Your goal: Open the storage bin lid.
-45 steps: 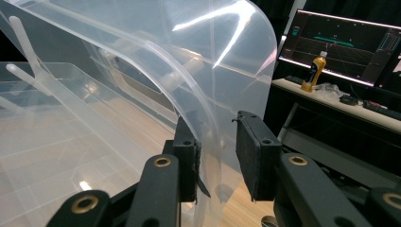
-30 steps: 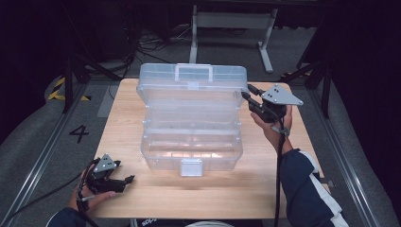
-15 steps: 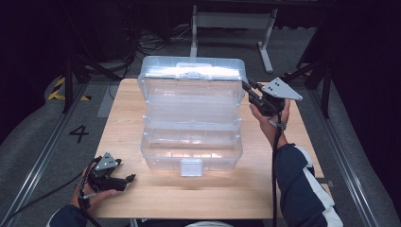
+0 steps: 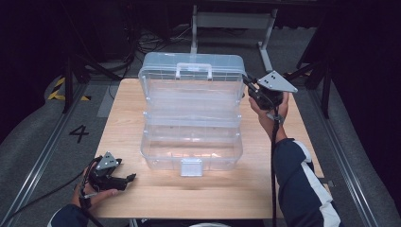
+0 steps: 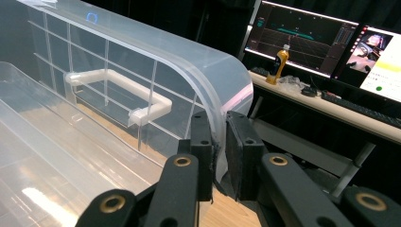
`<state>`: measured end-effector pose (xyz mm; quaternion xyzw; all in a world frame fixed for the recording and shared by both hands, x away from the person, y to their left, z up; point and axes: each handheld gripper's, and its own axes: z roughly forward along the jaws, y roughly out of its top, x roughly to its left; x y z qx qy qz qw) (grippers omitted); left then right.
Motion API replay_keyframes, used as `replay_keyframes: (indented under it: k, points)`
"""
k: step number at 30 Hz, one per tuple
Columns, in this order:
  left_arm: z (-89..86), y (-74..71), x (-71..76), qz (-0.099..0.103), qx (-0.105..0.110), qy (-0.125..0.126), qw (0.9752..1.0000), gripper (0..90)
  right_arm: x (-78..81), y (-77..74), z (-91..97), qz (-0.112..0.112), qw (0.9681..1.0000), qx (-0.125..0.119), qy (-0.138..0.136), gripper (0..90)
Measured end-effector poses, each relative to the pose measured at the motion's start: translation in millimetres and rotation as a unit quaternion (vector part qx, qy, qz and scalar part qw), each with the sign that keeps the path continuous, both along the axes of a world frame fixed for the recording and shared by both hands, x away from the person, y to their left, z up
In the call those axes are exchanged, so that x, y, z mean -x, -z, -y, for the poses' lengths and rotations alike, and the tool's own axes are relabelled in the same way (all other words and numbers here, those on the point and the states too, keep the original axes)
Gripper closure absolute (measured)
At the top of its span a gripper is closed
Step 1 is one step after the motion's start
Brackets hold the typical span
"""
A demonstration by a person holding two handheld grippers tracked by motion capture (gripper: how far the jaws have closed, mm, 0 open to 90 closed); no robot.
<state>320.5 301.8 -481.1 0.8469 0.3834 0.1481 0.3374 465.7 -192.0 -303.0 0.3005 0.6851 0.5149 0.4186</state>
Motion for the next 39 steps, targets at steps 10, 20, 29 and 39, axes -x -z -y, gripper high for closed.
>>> replay_keyframes:
  k: [10,20,29,39]
  points:
    - [0.1,0.1,0.2,-0.004,0.002,-0.001,1.0,17.0,-13.2,-5.9,0.0,-0.015,0.9999,0.005,-0.001,83.8]
    - [-0.5,-0.1,-0.5,0.002,-0.002,0.003,1.0,17.0,-26.6,-7.7,-1.0,-0.027,0.9996,0.006,0.001,83.7]
    - [-0.4,-0.1,-0.4,0.0,-0.002,0.003,1.0,17.0,-39.3,-8.4,-1.5,-0.041,0.9991,-0.003,0.003,83.8]
    - [0.0,0.1,-0.1,0.0,0.001,0.0,1.0,17.0,-51.7,-8.6,-2.6,-0.055,0.9985,-0.003,0.008,83.7]
